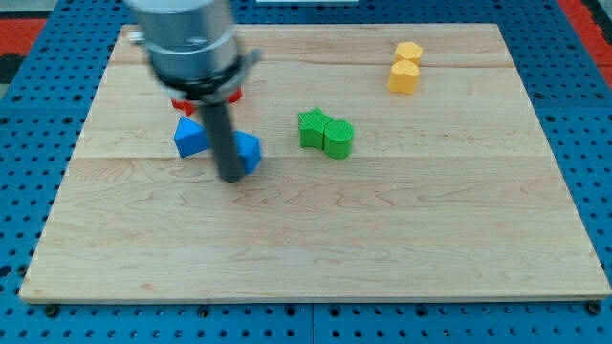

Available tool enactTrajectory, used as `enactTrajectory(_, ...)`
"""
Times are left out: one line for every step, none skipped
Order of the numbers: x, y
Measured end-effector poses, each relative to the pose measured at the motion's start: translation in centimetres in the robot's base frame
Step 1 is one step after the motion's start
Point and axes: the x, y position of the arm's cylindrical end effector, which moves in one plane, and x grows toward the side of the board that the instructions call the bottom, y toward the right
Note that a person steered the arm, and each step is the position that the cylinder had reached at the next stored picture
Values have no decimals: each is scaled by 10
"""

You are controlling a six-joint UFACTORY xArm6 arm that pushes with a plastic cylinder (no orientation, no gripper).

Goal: Slide the blue triangle to the left side of the blue cube

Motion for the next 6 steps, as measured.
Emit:
enactTrajectory(-19,65)
enactTrajectory(8,67)
enactTrajectory(38,-20)
enactTrajectory(11,-135)
enactTrajectory(-16,-193)
enactTrajectory(-29,-193)
